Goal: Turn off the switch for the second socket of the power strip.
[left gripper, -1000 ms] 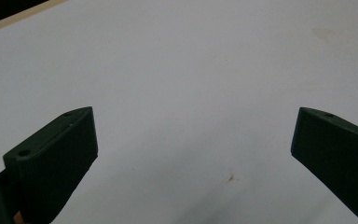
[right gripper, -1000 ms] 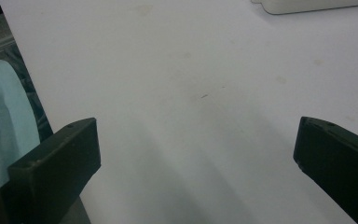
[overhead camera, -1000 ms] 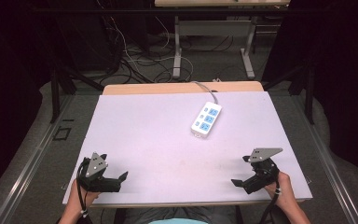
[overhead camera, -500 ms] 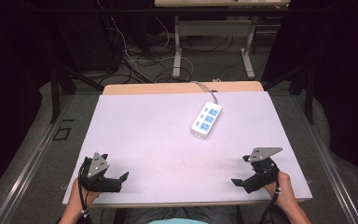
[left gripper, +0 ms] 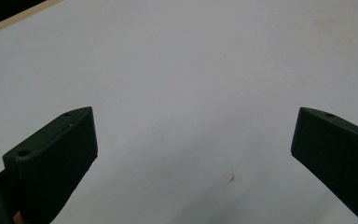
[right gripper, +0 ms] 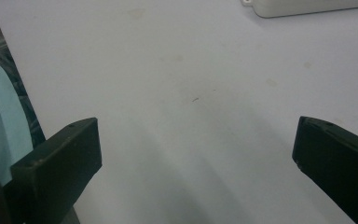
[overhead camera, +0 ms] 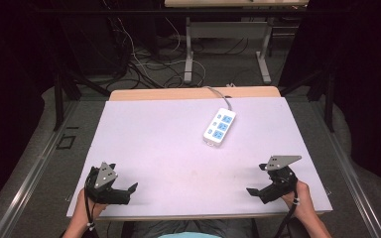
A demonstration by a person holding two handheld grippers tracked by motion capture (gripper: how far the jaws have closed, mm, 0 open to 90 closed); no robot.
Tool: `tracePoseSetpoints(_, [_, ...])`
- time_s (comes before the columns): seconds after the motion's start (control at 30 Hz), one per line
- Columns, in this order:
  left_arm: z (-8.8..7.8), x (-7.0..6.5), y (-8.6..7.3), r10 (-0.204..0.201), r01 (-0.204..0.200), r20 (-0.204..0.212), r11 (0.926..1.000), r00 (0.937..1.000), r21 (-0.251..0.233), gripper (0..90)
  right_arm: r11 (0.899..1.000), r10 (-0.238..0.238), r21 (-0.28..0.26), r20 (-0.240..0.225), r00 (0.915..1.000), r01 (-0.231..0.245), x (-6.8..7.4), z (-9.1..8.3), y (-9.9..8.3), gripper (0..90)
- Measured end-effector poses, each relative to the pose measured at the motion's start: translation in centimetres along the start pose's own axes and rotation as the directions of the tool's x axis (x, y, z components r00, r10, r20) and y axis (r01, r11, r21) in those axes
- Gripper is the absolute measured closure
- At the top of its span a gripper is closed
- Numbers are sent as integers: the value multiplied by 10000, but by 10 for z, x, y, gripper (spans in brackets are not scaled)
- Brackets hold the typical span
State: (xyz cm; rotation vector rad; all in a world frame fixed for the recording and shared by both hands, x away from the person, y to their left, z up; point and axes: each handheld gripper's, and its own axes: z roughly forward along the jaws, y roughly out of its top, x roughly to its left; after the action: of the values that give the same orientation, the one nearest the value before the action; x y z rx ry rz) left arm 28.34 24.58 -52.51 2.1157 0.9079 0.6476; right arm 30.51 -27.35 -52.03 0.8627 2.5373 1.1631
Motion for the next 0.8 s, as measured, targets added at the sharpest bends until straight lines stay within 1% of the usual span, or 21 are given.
tracePoseSetpoints(0.03, [0, 0, 0, 24, -24, 5, 10000, 10000, -7, 1, 9999, -104, 99, 1, 9999, 104, -1, -1, 1, 7])
tracePoseSetpoints(0.13, [0, -1, 0, -80, 79, 116, 9999, 9999, 78, 1, 10000, -32, -6, -35, 10000, 32, -1, -2, 3, 7])
tracePoseSetpoints(0.23, [1, -1, 0, -63, 61, 97, 9999, 9999, 146, 1, 10000, -57, -66, 47, 10000, 57, -2, -1, 4, 7])
tracePoseSetpoints(0.27, [1, -1, 0, -37, 35, 111, 9999, 9999, 149, 1, 10000, -43, 9, 80, 10000, 43, -3, -1, 5, 7])
tracePoseSetpoints(0.3, [1, -1, 0, -29, 27, 107, 9999, 9999, 160, 1, 9998, -110, -155, 120, 9999, 112, -4, 0, 6, 7])
tracePoseSetpoints(0.33, [1, 0, 0, 50, -50, 26, 9999, 10000, 153, 1, 9998, -110, -155, 120, 9999, 112, -4, 0, 6, 7])
tracePoseSetpoints(0.37, [1, -1, 0, -49, 47, 95, 9999, 9999, 148, 1, 10000, 1, -55, 220, 9998, 0, -5, 0, 8, 7])
tracePoseSetpoints(0.4, [1, -1, 0, -48, 47, 82, 9999, 10000, 132, 1, 10000, -7, -9, 189, 9998, 7, -5, 1, 9, 7])
tracePoseSetpoints(0.43, [1, 0, 0, 49, -49, 5, 9999, 10000, 112, 1, 10000, -41, -83, 209, 9998, 43, -6, 1, 10, 7])
tracePoseSetpoints(0.47, [1, 0, 0, 56, -56, -6, 9999, 10000, 126, 1, 10000, -43, 70, 212, 9998, 41, -6, 1, 12, 7])
tracePoseSetpoints(0.5, [1, 0, 0, 89, -88, -54, 9999, 9999, 140, 1, 10000, -50, -65, 217, 9998, 51, -7, 2, 12, 7])
tracePoseSetpoints(0.57, [2, -1, 0, -12, 11, 42, 9997, 10000, 233, 1, 10000, -15, -31, 268, 9996, 16, -7, 2, 14, 7])
tracePoseSetpoints(0.63, [2, 0, 0, 13, -14, 26, 9997, 10000, 233, 1, 10000, -64, -59, 285, 9996, 66, -8, 3, 15, 7])
tracePoseSetpoints(0.67, [2, 0, 0, 2, -3, 14, 9997, 10000, 228, 1, 9999, -63, -130, 421, 9991, 69, -9, 4, 17, 7])
tracePoseSetpoints(0.7, [2, 0, 0, -27, 27, 0, 9997, 10000, 225, 1, 10000, -46, -78, 329, 9994, 48, -10, 4, 18, 7])
tracePoseSetpoints(0.73, [2, 0, 0, -8, 9, -15, 9997, 10000, 230, 1, 9998, -97, -149, 406, 9991, 103, -11, 5, 19, 7])
tracePoseSetpoints(0.77, [2, 0, 0, -56, 54, 62, 9997, 10000, 250, 1, 9998, -97, -149, 406, 9991, 103, -11, 5, 19, 7])
tracePoseSetpoints(0.8, [2, 0, 0, -49, 48, 44, 9997, 10000, 230, 0, 10000, -32, -93, 432, 9991, 36, -11, 6, 21, 7])
